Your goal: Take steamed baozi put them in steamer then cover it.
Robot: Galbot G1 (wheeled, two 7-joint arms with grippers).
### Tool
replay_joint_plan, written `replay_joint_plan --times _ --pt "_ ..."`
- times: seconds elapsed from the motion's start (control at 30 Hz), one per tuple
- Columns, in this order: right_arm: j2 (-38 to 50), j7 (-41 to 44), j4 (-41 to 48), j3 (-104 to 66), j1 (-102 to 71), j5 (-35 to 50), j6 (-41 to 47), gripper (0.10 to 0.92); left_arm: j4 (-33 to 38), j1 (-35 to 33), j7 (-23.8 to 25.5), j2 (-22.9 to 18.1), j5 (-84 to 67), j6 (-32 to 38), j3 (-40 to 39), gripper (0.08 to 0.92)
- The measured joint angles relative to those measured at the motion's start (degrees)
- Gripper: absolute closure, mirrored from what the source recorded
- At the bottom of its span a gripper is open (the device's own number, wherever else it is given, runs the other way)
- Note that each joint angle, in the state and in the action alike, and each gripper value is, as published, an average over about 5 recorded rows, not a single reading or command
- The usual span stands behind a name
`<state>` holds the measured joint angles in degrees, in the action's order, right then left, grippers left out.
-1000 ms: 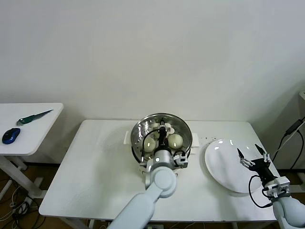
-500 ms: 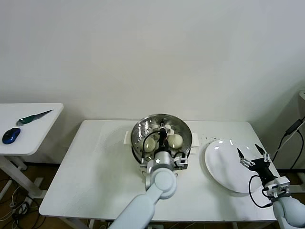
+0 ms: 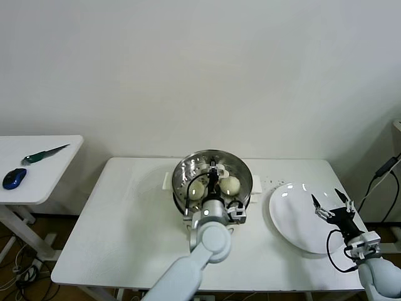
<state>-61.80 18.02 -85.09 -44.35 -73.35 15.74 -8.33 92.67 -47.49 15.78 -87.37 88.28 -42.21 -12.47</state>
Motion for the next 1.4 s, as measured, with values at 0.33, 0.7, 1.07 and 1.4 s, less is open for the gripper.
replay_joint_plan --times 0.33,0.7,1.07,1.4 --pt "0.0 0.0 0.0 0.3 0.4 -0.9 0.9 0.203 5.9 -1.9 1.9 2.5 -0.1 0.0 -0.5 0.455" --pt "0.1 -0.8 -1.4 0.1 0.4 -2.9 4.5 0.203 15.8 -8.2 2.7 6.9 -1.0 0.0 0.6 0.184" --pt "-0.4 -0.9 -3.7 -0.2 -0.5 -2.4 5.9 0.203 25.6 -20.2 -7.0 8.7 -7.6 0.0 10.0 0.177" --pt "-1.2 -0.6 -5.1 -0.2 -1.9 -1.0 5.7 0.203 29.5 -32.6 -20.2 7.7 -35.0 9.4 28.3 0.177"
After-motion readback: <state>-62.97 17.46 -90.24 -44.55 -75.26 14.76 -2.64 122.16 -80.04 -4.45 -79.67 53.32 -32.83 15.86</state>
